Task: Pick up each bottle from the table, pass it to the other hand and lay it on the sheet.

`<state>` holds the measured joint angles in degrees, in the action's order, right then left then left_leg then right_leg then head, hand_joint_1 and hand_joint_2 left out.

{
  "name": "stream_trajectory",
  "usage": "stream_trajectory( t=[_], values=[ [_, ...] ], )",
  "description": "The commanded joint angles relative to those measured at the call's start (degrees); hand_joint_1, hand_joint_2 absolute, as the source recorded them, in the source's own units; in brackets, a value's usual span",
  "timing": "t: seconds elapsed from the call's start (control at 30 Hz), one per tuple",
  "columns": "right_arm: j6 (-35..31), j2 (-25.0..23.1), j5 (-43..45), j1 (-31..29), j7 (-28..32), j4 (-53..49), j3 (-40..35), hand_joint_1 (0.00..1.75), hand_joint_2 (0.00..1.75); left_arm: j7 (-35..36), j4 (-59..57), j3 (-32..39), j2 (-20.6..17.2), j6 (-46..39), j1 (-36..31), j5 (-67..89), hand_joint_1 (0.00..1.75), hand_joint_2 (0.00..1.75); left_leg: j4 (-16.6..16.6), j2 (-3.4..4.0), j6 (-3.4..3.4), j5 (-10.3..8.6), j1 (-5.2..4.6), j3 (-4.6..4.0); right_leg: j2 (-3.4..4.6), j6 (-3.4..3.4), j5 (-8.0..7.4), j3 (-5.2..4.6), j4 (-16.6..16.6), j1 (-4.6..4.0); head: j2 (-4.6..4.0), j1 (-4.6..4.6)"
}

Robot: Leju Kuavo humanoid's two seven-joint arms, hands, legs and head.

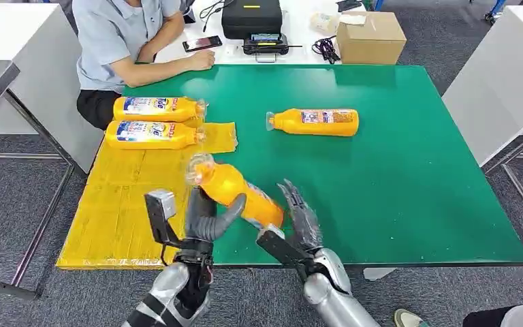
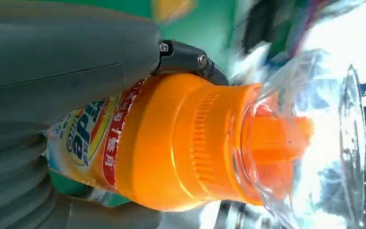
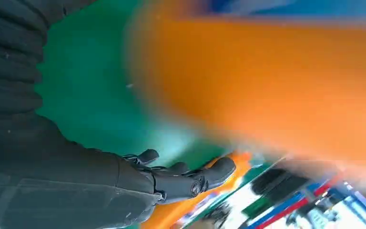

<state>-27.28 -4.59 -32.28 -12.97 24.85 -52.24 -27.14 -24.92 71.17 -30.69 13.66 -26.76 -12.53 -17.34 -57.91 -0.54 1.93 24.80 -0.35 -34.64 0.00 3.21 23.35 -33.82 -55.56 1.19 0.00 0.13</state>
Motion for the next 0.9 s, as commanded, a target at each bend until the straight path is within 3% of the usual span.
stream_trajectory(
  t=[0.03,0.1,0.17,0.2,0.33,0.37,0.5,0.6,0.63,0.83,0.9],
  values=[
    [-0.31,2.24,-1.99,4.97,-0.25,-5.30,8.39,0.00,1.75,-2.59,8.16,0.57,-6.12,-11.26,2.74,24.57,1.75,1.75,0.03,0.06,-0.15,0.14,0.07,0.32,0.01,-0.18,0.13,0.31,0.03,-0.09,0.00,0.00],
    [0.00,2.08,-2.21,5.07,-0.13,-5.55,8.72,0.00,1.75,-2.69,7.64,1.57,-5.66,-13.24,2.98,31.33,1.75,1.75,0.05,0.07,-0.08,0.05,0.02,0.13,0.04,-0.10,0.03,0.11,0.03,-0.03,0.00,0.00],
    [1.18,1.47,-2.89,4.76,0.10,-5.60,9.22,0.00,1.75,-2.20,6.85,8.72,-2.15,-13.24,4.52,51.17,1.75,1.75,0.04,0.08,-0.11,0.07,0.04,0.19,0.04,-0.14,0.04,0.17,0.04,-0.05,0.00,0.00],
    [2.20,1.05,-3.06,4.20,0.42,-5.18,9.48,0.00,1.75,-0.47,7.42,15.18,0.54,-13.24,5.51,70.51,1.71,1.75,0.01,0.15,-0.14,0.11,0.08,0.25,0.10,-0.18,0.06,0.22,0.03,-0.09,0.00,0.00],
    [2.48,0.86,-3.16,3.84,0.49,-4.92,9.51,0.00,1.75,-1.13,6.88,15.72,0.57,-13.24,5.36,70.28,1.69,1.75,0.00,0.23,-0.13,0.13,0.08,0.25,0.18,-0.17,0.05,0.20,0.01,-0.09,0.00,0.02],
    [3.21,0.45,-3.52,3.28,0.68,-4.15,9.84,0.00,1.75,2.80,5.74,18.79,1.34,-13.24,4.98,80.87,1.66,1.75,-0.01,0.14,-0.11,0.10,0.06,0.19,0.09,-0.14,0.06,0.16,0.00,-0.07,0.00,0.04],
    [4.98,-0.34,-4.43,2.30,1.15,-3.12,10.38,0.00,1.75,18.60,-3.99,16.01,-3.94,-13.24,0.05,100.00,1.75,1.75,0.01,0.19,-0.18,0.11,0.11,0.30,0.12,-0.22,0.05,0.25,0.03,-0.13,0.00,0.00],
    [6.10,-0.68,-5.01,2.43,1.29,-3.61,10.98,0.00,1.75,27.17,-11.09,12.23,-7.25,-11.55,-3.76,104.22,1.73,1.75,0.15,0.07,-0.17,0.01,0.06,0.36,0.01,-0.21,0.02,0.30,0.09,-0.08,0.00,-0.02],
    [6.49,-0.70,-4.99,2.55,1.25,-3.75,11.16,0.00,1.75,28.70,-12.82,11.78,-7.57,-10.19,-4.67,104.79,1.66,1.75,0.15,0.07,-0.21,0.02,0.09,0.41,0.01,-0.24,0.03,0.34,0.08,-0.11,0.00,0.00],
    [7.00,-0.73,-4.97,2.74,1.26,-3.92,11.49,0.00,1.75,30.73,-14.83,11.06,-8.13,-8.03,-5.95,105.96,1.68,1.75,0.04,0.06,-0.12,0.03,0.08,0.22,0.01,-0.13,0.04,0.18,0.03,-0.07,0.00,0.00],
    [7.76,-0.99,-4.83,2.58,1.42,-3.72,11.93,0.00,1.75,34.77,-17.41,9.34,-8.96,-3.84,-7.99,107.34,1.69,1.75,0.01,0.05,-0.13,0.06,0.11,0.24,-0.01,-0.15,0.07,0.23,0.02,-0.10,0.00,0.02]
  ],
)
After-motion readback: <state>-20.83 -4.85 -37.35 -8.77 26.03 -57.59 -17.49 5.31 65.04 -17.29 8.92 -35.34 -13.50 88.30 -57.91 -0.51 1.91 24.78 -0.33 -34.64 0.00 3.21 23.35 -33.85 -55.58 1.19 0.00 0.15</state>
